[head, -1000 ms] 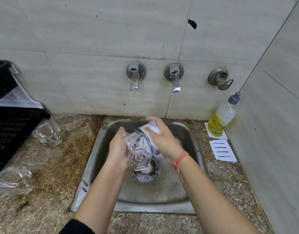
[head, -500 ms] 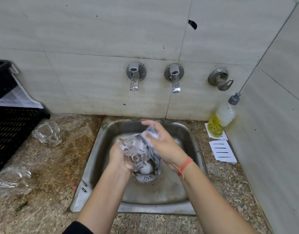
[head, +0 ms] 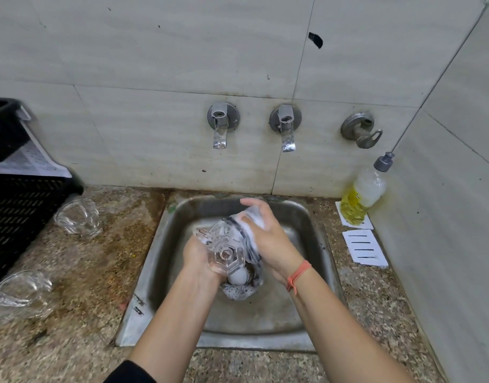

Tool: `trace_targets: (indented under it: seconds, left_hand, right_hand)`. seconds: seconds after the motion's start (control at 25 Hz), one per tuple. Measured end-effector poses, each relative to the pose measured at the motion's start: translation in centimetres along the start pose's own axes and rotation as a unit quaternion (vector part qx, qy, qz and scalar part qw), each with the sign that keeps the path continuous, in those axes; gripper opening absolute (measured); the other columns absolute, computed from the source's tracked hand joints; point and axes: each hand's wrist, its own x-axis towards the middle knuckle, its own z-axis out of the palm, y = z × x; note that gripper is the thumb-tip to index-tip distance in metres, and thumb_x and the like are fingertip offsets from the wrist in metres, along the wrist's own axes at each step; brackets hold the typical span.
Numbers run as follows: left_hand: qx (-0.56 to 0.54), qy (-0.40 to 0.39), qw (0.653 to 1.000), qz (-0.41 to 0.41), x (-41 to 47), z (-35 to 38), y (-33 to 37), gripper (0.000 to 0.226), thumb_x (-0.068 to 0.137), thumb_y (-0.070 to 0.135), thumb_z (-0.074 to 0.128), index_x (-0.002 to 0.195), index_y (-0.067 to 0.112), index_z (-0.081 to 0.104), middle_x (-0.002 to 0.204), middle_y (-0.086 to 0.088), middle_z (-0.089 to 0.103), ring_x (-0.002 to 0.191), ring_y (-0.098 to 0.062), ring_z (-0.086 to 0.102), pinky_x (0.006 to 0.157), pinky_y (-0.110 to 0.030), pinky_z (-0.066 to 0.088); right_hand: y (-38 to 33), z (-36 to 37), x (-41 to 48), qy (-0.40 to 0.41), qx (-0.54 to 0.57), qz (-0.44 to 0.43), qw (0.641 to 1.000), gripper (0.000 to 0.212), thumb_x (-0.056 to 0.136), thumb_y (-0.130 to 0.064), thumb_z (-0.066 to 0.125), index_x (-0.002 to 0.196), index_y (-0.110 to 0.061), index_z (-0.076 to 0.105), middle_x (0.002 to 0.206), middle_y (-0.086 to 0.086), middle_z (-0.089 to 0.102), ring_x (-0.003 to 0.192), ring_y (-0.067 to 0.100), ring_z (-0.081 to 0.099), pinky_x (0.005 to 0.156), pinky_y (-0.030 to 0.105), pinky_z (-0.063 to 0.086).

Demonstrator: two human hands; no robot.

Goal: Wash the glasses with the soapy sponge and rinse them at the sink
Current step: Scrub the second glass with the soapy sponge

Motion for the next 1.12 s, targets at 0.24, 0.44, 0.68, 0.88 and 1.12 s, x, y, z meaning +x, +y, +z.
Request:
trace_targets:
  seconds: [0.24,0.44,0.68,0.88,1.12]
  left_hand:
    - [0.014,-0.039,0.999,-0.008,0.0,-0.9,0.1,0.069,0.095,0.054,0.042,0.141,0.002,0.042,0.138,-0.022,0.049,0.126,-0.041,0.049,0.101,-0.036,0.042]
    - [0.192,-0.130,0.973,-0.001,1.4,-0.7,2.0,0.055,0.081,0.038,0.066,0.119,-0.001,0.061,0.114,-0.022,0.065,0.102,-0.035,0.064,0.095,-0.048,0.048]
    - [0.122,-0.060,0.990,-0.031,1.1,-1.1,1.9,0.035,0.078,0.022,0.068,0.104,-0.001,0.066,0.094,-0.022,0.071,0.076,-0.034,0.071,0.074,-0.045,0.055]
    - [0.081,-0.058,0.994,-0.047,0.6,-0.2,1.7,0.031,0.088,0.024,0.062,0.100,-0.004,0.064,0.084,-0.025,0.071,0.066,-0.036,0.071,0.066,-0.046,0.052]
    - [0.054,-0.067,0.995,-0.049,0.9,-0.4,1.2,0.037,0.089,0.026,0.061,0.110,-0.005,0.062,0.097,-0.027,0.069,0.095,-0.037,0.063,0.082,-0.048,0.047]
  right_hand:
    - [1.6,1.1,0.5,0.104,0.088,0.027,0.990,0.017,0.094,-0.020,0.056,0.109,-0.029,0.056,0.117,0.012,0.061,0.102,0.022,0.065,0.080,0.032,0.055]
    - [-0.7,-0.1,1.4,0.062,0.017,0.043,0.997,0.030,0.091,-0.022,0.062,0.120,-0.020,0.053,0.110,0.006,0.065,0.104,0.026,0.064,0.093,0.041,0.052]
    - [0.6,0.2,0.7,0.003,0.017,0.024,1.000,0.030,0.091,-0.014,0.061,0.119,-0.025,0.055,0.118,0.012,0.064,0.105,0.028,0.065,0.092,0.047,0.053]
    - [0.6,-0.1,1.3,-0.059,0.028,0.058,0.996,0.044,0.087,-0.024,0.068,0.127,-0.027,0.051,0.123,0.005,0.063,0.105,0.026,0.066,0.092,0.044,0.053]
    - [0.7,-0.4,2.0,-0.007,0.026,0.064,0.998,0.046,0.089,-0.026,0.066,0.131,-0.024,0.047,0.124,0.006,0.061,0.105,0.029,0.066,0.092,0.043,0.053]
